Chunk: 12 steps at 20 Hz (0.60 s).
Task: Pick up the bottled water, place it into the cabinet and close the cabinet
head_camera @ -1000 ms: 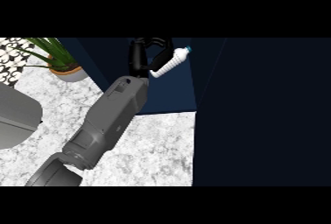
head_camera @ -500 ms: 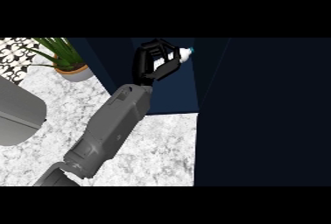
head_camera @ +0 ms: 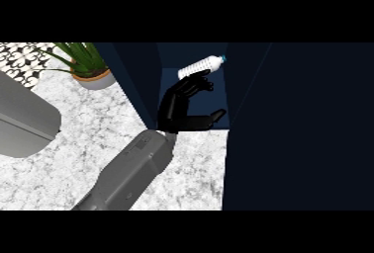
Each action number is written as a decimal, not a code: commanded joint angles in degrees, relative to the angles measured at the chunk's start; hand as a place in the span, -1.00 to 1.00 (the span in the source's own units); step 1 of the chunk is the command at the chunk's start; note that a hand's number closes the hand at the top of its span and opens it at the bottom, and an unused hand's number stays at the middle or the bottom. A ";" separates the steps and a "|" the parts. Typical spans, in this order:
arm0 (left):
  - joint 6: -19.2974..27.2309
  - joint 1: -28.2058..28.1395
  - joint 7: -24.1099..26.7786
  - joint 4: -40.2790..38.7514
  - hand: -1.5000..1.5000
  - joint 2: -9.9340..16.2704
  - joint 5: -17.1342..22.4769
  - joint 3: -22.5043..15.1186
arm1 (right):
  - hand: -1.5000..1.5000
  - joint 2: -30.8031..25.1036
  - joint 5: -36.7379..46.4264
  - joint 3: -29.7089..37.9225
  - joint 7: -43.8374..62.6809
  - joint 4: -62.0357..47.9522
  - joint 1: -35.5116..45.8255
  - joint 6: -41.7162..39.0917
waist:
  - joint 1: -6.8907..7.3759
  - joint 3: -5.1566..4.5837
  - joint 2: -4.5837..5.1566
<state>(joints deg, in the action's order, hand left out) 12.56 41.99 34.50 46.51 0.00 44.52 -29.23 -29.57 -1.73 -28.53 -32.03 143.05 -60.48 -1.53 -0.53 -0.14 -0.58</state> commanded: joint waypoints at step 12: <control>3.46 -39.00 1.70 37.51 -1.00 16.01 -2.87 -9.64 | -1.00 -5.56 6.24 -3.23 4.56 8.61 -2.60 2.68 | 2.63 0.00 -0.06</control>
<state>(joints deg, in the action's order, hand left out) 16.16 11.58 34.56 76.29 10.76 41.93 -38.25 -31.83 -0.56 -29.99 -32.30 143.18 -61.49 1.62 1.97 -0.12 -0.95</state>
